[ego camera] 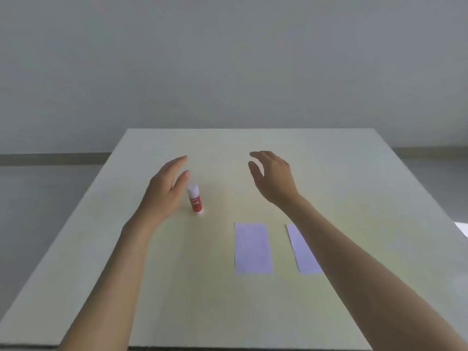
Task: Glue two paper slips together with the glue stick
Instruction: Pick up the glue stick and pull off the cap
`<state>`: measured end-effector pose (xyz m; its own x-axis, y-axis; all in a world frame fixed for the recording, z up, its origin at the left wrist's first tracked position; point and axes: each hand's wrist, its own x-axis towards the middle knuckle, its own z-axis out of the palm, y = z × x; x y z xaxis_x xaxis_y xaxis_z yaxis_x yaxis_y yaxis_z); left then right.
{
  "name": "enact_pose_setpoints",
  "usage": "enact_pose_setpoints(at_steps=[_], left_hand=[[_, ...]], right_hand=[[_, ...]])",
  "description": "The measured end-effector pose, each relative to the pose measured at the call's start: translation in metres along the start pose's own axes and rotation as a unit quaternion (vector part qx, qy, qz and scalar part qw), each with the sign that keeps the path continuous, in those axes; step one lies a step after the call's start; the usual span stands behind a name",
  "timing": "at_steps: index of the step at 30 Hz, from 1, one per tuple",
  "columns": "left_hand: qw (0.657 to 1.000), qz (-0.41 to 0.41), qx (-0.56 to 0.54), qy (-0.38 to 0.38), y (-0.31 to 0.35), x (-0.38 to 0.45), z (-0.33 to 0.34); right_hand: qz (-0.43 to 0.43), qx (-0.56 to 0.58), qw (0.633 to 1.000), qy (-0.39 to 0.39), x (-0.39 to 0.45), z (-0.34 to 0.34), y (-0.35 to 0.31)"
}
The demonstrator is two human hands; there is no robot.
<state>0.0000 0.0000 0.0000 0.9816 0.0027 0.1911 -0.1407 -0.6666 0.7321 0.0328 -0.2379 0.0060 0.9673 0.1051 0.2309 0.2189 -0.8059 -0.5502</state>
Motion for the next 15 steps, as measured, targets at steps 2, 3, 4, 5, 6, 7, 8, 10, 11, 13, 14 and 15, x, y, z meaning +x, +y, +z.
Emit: enact_pose_setpoints(at_steps=[2,3,4,5,6,7,8,10,11,13,14,15], left_hand=[[1.0,0.005,0.005,0.004,0.0,-0.009,0.0],[1.0,0.001,0.005,-0.004,-0.002,-0.013,0.001],[1.0,-0.004,0.001,-0.017,0.0,-0.017,0.002],[1.0,-0.011,-0.005,-0.027,-0.001,-0.02,0.004],[0.999,-0.018,-0.004,-0.037,-0.002,-0.021,0.005],[0.999,-0.02,-0.002,-0.04,-0.003,-0.021,0.007],[0.999,-0.024,0.001,-0.038,-0.003,-0.02,0.009],[0.999,-0.038,-0.002,-0.032,-0.006,-0.019,0.013],[0.999,-0.042,-0.01,-0.027,-0.009,-0.018,0.016],[0.998,-0.048,-0.027,-0.019,-0.013,-0.018,0.021],[0.998,-0.052,-0.036,-0.014,-0.015,-0.019,0.024],[0.997,-0.054,-0.046,-0.008,-0.017,-0.019,0.026]], right_hand=[[-0.012,-0.001,1.0,0.011,-0.015,-0.001,-0.001],[-0.018,-0.002,1.0,0.011,-0.021,0.0,-0.001],[-0.019,-0.01,1.0,0.002,-0.029,0.0,-0.002],[-0.024,-0.011,1.0,-0.001,-0.034,0.0,-0.003],[-0.026,-0.012,1.0,0.001,-0.038,0.0,-0.005],[-0.028,-0.01,1.0,0.005,-0.041,-0.001,-0.005],[-0.03,-0.005,0.999,0.009,-0.044,-0.003,-0.007],[-0.033,-0.004,0.999,0.01,-0.051,-0.002,-0.008],[-0.034,-0.004,0.999,0.008,-0.053,-0.001,-0.008],[-0.037,-0.01,0.999,0.004,-0.057,0.001,-0.008],[-0.038,-0.014,0.999,0.003,-0.058,0.001,-0.007],[-0.039,-0.017,0.999,0.003,-0.058,0.002,-0.006]])
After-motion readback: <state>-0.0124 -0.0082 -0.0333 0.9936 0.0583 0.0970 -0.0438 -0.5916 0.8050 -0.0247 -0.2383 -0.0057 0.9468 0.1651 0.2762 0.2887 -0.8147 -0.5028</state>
